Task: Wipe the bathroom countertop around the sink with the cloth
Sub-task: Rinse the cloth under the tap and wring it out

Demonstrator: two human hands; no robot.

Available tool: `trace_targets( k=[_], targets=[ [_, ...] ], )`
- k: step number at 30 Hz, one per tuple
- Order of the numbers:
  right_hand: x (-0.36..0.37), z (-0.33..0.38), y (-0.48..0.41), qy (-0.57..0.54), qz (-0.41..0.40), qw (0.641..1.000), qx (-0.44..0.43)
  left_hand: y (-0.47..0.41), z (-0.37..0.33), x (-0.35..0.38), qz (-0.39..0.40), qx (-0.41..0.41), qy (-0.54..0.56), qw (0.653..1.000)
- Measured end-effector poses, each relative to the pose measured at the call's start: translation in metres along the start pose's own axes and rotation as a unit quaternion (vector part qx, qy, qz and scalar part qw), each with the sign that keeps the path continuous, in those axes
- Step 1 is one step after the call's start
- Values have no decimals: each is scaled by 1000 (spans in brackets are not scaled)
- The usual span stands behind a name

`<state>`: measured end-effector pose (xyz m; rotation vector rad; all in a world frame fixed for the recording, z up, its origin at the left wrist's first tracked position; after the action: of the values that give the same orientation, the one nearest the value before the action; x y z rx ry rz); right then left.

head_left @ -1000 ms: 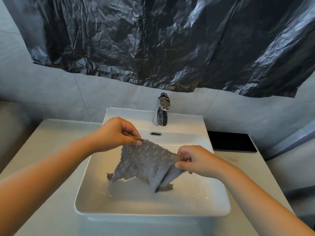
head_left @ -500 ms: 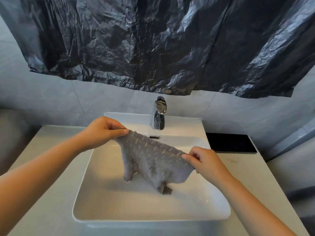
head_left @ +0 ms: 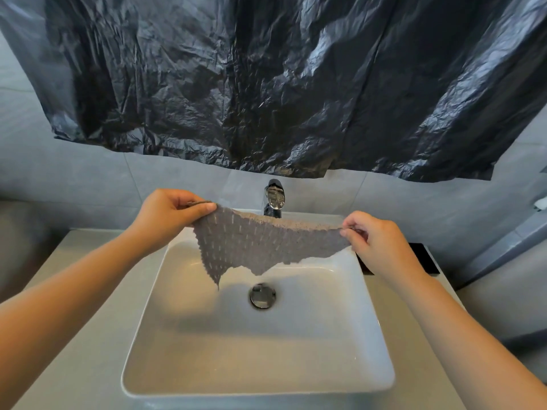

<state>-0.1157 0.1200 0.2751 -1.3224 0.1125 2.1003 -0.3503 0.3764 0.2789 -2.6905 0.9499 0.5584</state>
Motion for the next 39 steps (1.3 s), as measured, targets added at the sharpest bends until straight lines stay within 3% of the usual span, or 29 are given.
trace_targets(
  k=[4,8,12,17,27,39],
  targets=[
    [7,-1,26,15,35,999,-9,24,15,8,37,-10,-11,999],
    [31,-13,67,11,165,986,30,64,52,18,125,-32,-20,991],
    [60,-29,103,12,281,957,69,104,90,37,198,-106,-37,974],
    [83,-36,119,9,338,937,84,129,121,60,227,-146,-55,961],
    [119,-56,84,2,315,944,102,101,168,74,133,-192,-82,969],
    [191,-102,38,52,328,928,168,61,198,114,69,-282,-227,929]
  ],
)
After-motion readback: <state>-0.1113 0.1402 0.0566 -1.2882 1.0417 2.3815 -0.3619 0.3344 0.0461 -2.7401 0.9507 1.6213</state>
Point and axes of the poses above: each hand's wrist, its own y-axis away from the middle knuckle, its own x-axis out of the palm, z = x × y, the point moved 1 cm from there along -y, towards the middle knuckle, and after that the axes turned 1 degree about -x, right-handed, at the moved point
